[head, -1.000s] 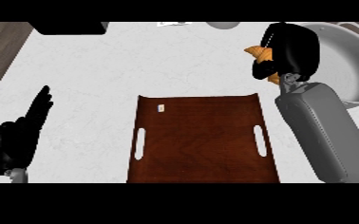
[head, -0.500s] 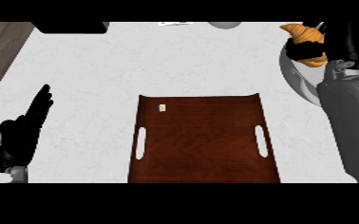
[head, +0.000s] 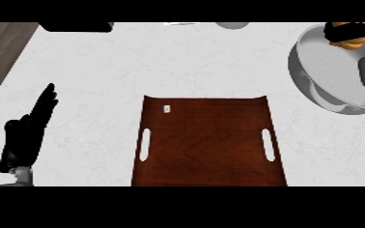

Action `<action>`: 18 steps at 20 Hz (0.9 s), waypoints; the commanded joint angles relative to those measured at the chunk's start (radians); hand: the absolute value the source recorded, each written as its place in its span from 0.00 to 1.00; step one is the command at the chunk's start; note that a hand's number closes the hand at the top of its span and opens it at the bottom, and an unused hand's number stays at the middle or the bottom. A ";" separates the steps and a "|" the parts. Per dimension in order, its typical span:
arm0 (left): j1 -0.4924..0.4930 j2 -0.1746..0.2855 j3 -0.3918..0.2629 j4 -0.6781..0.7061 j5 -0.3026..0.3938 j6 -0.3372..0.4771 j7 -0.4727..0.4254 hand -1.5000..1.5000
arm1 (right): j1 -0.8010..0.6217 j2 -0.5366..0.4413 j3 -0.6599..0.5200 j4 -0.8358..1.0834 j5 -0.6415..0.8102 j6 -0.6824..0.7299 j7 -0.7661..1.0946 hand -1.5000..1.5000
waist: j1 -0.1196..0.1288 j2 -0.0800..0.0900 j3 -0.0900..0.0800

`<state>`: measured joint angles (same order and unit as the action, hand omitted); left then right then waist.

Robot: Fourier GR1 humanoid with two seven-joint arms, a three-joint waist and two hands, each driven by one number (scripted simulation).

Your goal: Pick the croissant from the tray and place it in the pot

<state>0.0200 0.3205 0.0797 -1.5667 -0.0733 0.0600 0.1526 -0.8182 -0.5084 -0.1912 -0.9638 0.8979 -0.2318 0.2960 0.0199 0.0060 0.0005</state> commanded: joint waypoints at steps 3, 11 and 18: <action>-0.002 -0.007 0.005 0.010 -0.012 -0.009 -0.006 0.50 | -0.108 -0.092 -0.086 0.316 -0.034 -0.072 -0.210 1.00 | 0.008 0.003 0.000; -0.031 -0.010 0.006 0.024 -0.009 -0.021 -0.030 0.50 | -0.182 -0.166 -0.085 0.620 0.037 -0.138 -0.327 1.00 | 0.045 0.022 0.002; -0.072 -0.048 -0.032 0.044 -0.030 -0.009 -0.018 0.50 | -0.200 -0.145 -0.176 0.734 -0.046 -0.141 -0.380 0.00 | 0.059 0.032 0.005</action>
<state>-0.0396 0.2962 0.0678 -1.5296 -0.0874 0.0368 0.1269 -1.0119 -0.6538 -0.3247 -0.2945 0.8883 -0.3774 -0.0489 0.0755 0.0343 0.0046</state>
